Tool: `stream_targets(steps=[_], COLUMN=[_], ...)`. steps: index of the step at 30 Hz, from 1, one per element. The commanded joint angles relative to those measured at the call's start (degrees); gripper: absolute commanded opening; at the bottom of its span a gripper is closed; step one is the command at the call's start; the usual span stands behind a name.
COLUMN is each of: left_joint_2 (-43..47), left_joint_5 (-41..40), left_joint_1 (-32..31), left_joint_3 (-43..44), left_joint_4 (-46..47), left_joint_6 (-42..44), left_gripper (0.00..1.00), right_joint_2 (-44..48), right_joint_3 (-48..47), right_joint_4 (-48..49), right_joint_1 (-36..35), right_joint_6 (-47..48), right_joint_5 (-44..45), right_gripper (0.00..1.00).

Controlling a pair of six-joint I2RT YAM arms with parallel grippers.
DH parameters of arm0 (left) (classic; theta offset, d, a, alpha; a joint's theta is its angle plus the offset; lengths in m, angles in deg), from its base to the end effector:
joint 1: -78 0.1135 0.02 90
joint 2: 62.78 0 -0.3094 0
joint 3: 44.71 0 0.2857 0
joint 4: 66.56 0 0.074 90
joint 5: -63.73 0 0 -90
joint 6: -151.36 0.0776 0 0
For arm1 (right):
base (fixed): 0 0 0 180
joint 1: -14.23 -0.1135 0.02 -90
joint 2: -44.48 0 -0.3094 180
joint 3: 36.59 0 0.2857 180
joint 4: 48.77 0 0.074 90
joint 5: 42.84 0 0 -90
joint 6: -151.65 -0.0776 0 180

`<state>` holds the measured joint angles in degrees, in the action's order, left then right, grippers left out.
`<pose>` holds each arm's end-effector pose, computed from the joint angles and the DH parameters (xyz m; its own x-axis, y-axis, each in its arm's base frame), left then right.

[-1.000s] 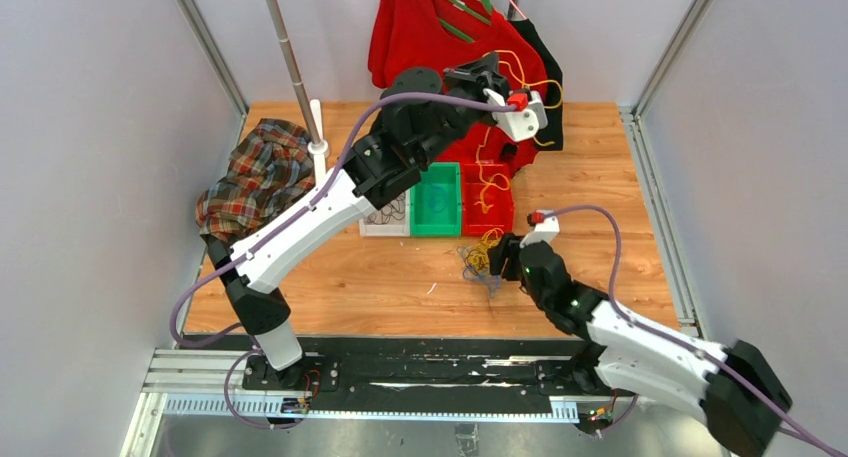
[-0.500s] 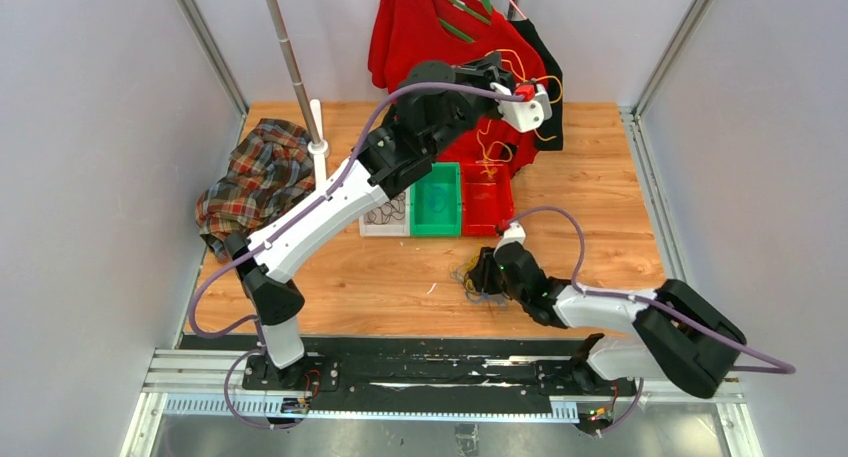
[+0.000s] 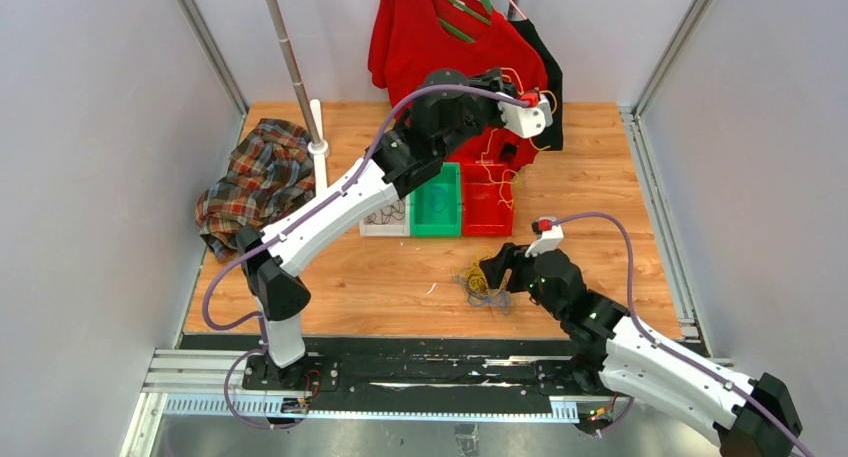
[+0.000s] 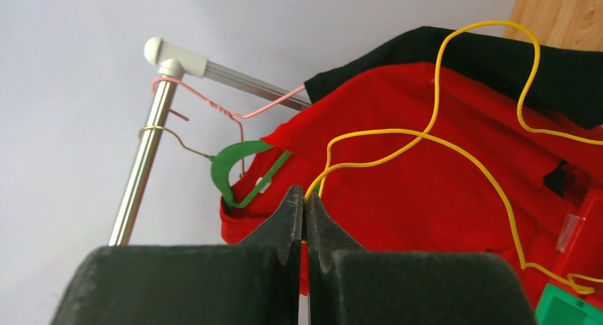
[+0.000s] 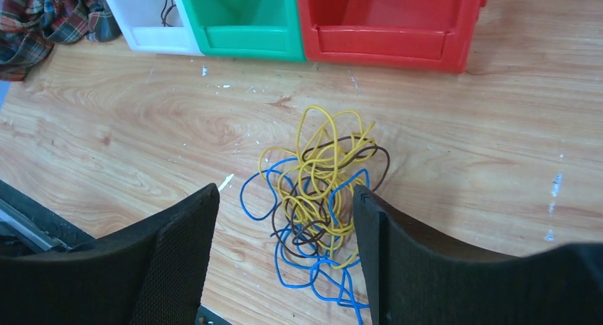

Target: Untangle the cables

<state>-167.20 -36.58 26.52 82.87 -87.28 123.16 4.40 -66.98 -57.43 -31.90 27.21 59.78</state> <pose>0.3284 -0.3903 0.5319 0.5928 0.6476 -0.4788 0.2878 0.3850 0.8769 0.1557 0.1375 0.2175 -0.4965 0.2798 -0.8217 -0.3383 0.8094 0.4801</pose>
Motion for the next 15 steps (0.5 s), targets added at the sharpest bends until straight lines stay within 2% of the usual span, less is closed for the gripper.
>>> stream_targets(steps=[1,9,15], left_joint_2=[0.27,0.86,2.46], left_joint_5=[-0.67,-1.78,-1.5], left_joint_1=[0.38,0.95,1.03], left_joint_3=[-1.53,-2.24,-7.32], left_joint_4=[2.53,2.55,2.92], left_joint_6=[-1.51,-3.48,-4.43], left_gripper=[0.0,0.0,0.0], right_joint_2=[1.51,0.48,0.67], right_joint_3=[-2.38,-8.54,-10.59], right_joint_4=[-7.06,-16.0,-17.46], right_joint_1=[-0.11,1.85,5.62], right_joint_6=[1.08,1.54,1.07], right_joint_5=[4.24,15.9,17.62], right_gripper=[0.69,0.62,0.61])
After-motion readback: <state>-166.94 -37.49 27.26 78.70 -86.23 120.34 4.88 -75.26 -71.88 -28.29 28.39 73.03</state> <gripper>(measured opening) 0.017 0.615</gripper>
